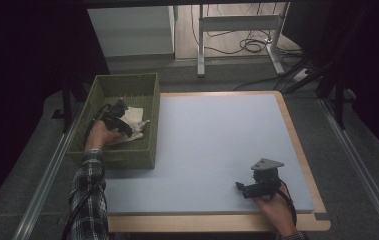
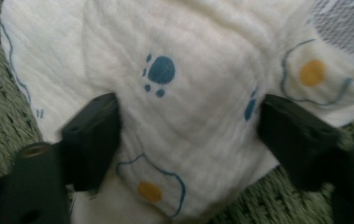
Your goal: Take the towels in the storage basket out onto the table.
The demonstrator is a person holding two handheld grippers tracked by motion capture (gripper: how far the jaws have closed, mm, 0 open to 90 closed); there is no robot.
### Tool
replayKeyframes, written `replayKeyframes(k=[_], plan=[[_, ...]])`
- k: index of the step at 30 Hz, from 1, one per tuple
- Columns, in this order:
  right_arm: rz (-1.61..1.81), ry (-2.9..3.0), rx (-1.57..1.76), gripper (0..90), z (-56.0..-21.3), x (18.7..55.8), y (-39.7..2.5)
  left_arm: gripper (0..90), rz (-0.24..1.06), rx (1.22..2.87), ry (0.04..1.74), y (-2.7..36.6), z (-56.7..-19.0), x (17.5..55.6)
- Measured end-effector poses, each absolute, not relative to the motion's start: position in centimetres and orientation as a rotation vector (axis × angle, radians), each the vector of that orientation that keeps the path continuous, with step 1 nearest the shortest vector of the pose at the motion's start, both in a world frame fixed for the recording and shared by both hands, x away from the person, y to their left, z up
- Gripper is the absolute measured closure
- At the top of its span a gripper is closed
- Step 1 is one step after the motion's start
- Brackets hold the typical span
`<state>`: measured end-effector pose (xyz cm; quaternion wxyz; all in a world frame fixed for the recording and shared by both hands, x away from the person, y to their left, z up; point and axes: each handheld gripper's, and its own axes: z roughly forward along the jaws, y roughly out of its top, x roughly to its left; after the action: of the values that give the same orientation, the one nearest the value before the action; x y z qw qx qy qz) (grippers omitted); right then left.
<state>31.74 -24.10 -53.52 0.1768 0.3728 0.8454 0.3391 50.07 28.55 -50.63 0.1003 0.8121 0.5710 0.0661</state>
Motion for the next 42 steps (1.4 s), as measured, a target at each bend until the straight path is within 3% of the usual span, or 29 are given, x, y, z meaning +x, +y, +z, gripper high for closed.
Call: replayKeyframes(k=[6, 8, 20, 42], plan=[[0.960, 2.393, 1.055, 1.1, -53.5, 31.7, -24.1, 76.9, 0.185, 2.402, 1.671, 28.7, -50.2, 49.8], [0.960, 2.393, 1.055, 1.2, -53.5, 31.7, -24.1, 79.7, 0.173, 2.391, 1.673, 28.8, -50.1, 49.8], [0.959, 2.393, 1.055, 1.1, -53.5, 31.7, -24.1, 80.7, 0.173, 2.243, 1.616, 29.5, -46.9, 48.8], [0.958, 2.393, 1.053, 1.1, -53.5, 31.7, -24.1, 79.8, 0.237, 2.211, 1.525, 29.1, -38.2, 45.3]])
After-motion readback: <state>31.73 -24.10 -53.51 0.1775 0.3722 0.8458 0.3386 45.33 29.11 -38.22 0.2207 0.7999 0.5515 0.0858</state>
